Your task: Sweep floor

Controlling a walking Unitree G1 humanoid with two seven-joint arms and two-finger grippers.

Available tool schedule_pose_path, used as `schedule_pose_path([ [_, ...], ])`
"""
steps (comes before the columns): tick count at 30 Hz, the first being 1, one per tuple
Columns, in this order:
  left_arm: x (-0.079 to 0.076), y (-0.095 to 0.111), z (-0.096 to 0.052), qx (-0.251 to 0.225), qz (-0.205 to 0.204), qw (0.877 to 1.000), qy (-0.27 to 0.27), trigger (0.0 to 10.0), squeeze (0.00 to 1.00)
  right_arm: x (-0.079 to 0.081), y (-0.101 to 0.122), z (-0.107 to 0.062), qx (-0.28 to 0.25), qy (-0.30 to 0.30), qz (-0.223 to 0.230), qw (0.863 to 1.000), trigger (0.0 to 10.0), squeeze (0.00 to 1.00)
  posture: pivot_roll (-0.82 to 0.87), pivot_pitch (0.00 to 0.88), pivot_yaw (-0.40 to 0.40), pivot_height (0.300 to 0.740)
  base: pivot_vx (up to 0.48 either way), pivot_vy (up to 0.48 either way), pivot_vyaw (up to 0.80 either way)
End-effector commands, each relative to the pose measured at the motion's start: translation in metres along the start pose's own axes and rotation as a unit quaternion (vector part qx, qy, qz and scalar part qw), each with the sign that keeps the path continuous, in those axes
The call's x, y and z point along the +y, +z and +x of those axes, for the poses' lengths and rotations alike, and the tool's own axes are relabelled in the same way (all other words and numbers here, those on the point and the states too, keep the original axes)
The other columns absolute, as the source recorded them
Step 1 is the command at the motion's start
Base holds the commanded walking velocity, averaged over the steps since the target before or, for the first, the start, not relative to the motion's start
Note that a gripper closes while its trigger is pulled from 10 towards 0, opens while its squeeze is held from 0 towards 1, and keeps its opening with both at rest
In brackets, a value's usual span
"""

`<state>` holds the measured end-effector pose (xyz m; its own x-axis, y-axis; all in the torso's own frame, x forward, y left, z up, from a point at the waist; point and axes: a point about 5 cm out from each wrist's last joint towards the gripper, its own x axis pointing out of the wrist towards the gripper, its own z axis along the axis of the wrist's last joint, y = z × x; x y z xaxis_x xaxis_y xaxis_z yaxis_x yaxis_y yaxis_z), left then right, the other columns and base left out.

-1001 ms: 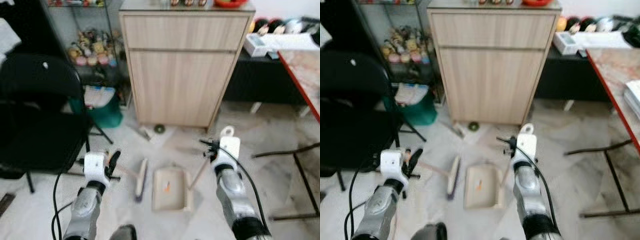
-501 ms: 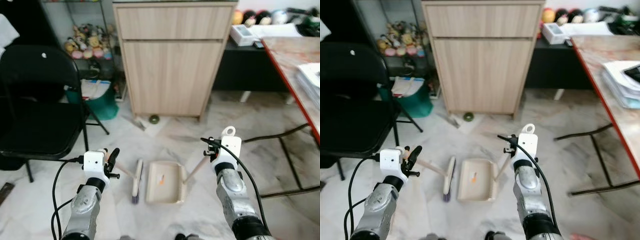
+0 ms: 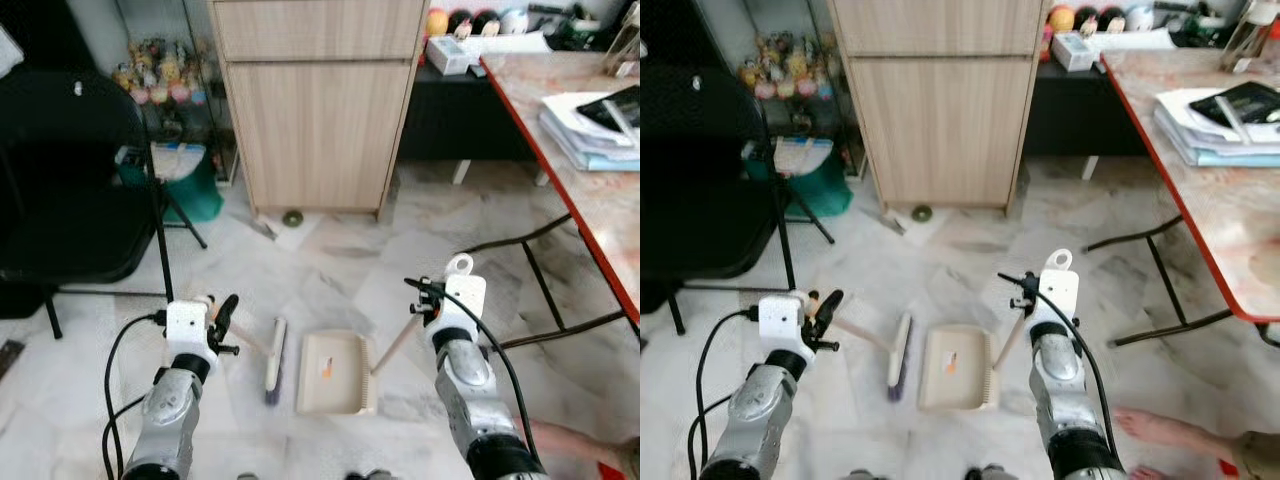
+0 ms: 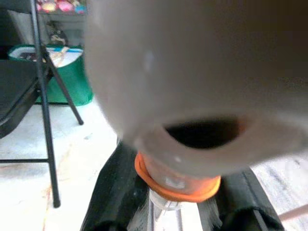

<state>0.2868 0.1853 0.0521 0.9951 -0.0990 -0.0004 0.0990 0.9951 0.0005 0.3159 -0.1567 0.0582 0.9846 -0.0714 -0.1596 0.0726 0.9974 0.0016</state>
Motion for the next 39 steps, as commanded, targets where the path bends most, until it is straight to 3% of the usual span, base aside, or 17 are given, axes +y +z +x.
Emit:
schedule_pose_path([
  [1, 0.0015, 0.0049, 0.0008, -0.009, 0.004, 1.000, 0.002, 10.0, 0.00, 0.0020, 0.0062, 0.0016, -0.013, 0.006, 0.010, 1.000, 10.0, 0.00, -0.01, 0.097, -0.007, 0.740, -0.281, 0.000, 0.00],
  [23, 0.0079, 0.0071, 0.0012, -0.011, 0.010, 1.000, 0.011, 10.0, 0.00, 0.0034, 0.0035, 0.0007, -0.011, 0.014, 0.003, 1.000, 10.0, 0.00, -0.01, 0.064, -0.007, 0.740, -0.274, 0.000, 0.00],
  [32, 0.0068, 0.0070, 0.0021, -0.009, 0.011, 1.000, 0.012, 10.0, 0.00, 0.0041, 0.0053, 0.0012, -0.016, 0.017, -0.001, 1.000, 10.0, 0.00, -0.01, 0.079, -0.009, 0.740, 0.000, 0.000, 0.00],
  [39, 0.0071, 0.0072, 0.0026, -0.009, 0.010, 1.000, 0.015, 10.0, 0.00, 0.0058, 0.0057, 0.0002, -0.020, 0.021, -0.005, 1.000, 10.0, 0.00, -0.01, 0.088, -0.010, 0.740, 0.000, 0.000, 0.76],
])
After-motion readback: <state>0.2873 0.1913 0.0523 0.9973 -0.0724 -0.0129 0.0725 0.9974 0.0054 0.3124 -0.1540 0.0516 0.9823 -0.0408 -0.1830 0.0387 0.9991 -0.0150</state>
